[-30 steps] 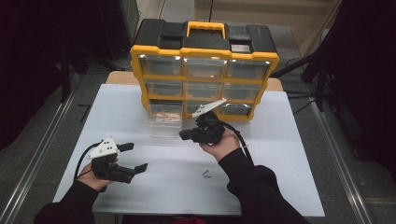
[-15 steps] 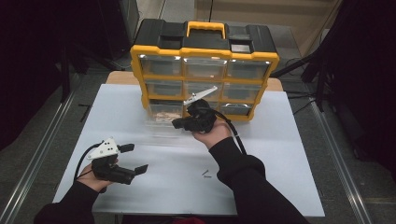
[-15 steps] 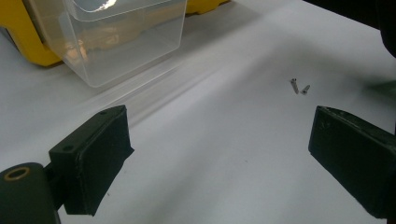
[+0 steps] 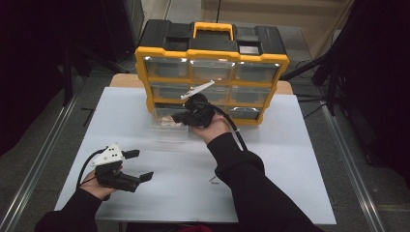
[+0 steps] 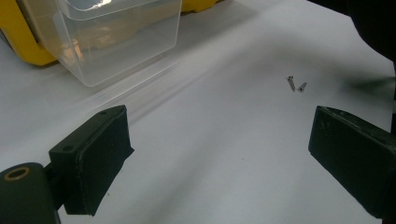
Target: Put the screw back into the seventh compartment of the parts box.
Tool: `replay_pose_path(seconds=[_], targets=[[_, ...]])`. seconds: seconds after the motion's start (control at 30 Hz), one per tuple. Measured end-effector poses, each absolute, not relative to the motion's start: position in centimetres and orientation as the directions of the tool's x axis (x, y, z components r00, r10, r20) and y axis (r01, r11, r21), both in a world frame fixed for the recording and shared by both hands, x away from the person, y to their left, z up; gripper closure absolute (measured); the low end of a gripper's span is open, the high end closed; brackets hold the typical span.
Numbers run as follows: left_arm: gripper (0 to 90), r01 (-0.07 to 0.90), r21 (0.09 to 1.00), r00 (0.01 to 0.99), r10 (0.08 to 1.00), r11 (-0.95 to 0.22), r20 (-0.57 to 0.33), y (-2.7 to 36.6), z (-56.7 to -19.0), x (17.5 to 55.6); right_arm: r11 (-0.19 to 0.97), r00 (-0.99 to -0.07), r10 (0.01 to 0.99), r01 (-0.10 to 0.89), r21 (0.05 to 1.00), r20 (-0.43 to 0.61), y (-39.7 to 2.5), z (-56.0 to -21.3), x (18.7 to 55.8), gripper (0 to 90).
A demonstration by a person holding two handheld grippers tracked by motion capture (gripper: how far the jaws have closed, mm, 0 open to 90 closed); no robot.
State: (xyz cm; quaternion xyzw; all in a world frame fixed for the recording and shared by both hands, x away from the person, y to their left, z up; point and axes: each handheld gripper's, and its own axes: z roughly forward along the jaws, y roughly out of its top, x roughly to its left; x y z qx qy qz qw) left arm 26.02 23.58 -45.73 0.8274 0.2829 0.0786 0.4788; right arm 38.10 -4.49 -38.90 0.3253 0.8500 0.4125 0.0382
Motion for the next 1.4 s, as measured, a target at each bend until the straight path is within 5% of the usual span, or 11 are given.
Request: replay_pose_path(seconds=[0.83, 0.97, 1.4], targets=[[5.5, 0.391, 0.840, 0.829, 0.541, -0.376, -0.144, 23.8, -45.7, 26.0, 0.440, -0.752, 0.635, 0.541, 0.717, 0.177, -1.6, -41.7, 40.3, 88.1], [5.5, 0.392, 0.841, 0.827, 0.543, -0.373, -0.145, 23.8, -45.7, 26.0, 0.422, -0.756, 0.632, 0.522, 0.741, 0.173, -1.9, -41.3, 40.2, 75.6], [5.5, 0.402, 0.838, 0.818, 0.555, -0.369, -0.149, 24.0, -45.8, 26.0, 0.414, -0.794, 0.588, 0.458, 0.787, 0.153, -5.5, -40.2, 36.6, 55.7]])
